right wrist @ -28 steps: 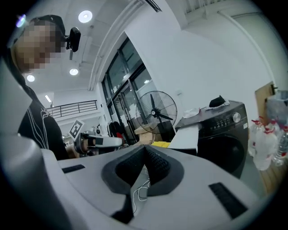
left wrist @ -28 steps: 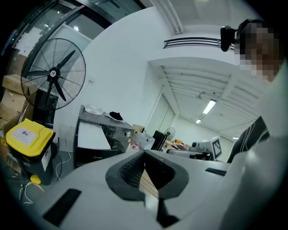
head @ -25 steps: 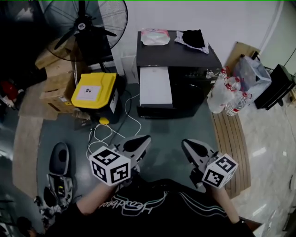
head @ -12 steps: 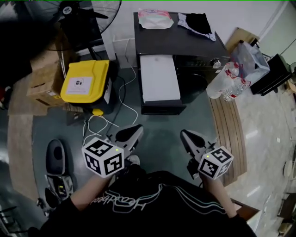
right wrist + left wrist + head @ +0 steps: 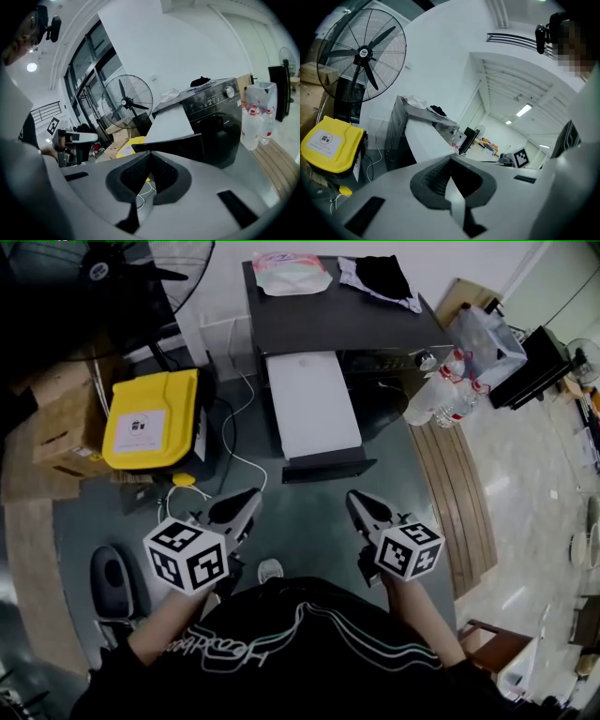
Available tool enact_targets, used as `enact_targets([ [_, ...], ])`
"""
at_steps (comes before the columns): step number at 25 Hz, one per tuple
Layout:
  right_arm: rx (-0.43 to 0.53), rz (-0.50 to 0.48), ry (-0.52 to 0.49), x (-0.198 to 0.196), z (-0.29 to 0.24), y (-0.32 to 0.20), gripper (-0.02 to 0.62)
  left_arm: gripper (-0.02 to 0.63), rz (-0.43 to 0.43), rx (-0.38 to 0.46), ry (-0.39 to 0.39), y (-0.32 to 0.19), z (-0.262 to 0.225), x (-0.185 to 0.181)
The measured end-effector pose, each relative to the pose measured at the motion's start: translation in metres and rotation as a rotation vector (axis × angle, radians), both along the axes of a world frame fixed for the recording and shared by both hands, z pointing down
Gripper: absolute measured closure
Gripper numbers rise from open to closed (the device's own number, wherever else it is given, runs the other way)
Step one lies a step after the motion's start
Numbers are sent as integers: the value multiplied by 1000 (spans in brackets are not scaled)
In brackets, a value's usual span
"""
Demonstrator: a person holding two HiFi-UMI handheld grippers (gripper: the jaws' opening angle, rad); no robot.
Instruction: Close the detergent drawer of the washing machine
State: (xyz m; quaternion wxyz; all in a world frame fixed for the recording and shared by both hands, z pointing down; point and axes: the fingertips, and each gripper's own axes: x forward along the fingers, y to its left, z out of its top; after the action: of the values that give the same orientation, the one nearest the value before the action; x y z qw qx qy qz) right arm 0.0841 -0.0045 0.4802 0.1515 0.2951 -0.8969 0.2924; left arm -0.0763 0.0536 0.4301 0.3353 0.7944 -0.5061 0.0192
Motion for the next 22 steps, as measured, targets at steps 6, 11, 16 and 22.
enact_targets([
  [6, -10, 46, 36, -12, 28, -18, 569, 583, 5, -29, -19, -17, 13, -26],
  [11, -14, 108, 72, -13, 48, -36, 569, 583, 11, -48, -37, -32, 21, -39],
  [16, -27, 166, 84, -11, 58, -51, 569, 583, 11, -68, -33, -43, 29, -47],
  [22, -24, 203, 86, -10, 59, -59, 569, 583, 11, -78, -29, -53, 34, -54],
])
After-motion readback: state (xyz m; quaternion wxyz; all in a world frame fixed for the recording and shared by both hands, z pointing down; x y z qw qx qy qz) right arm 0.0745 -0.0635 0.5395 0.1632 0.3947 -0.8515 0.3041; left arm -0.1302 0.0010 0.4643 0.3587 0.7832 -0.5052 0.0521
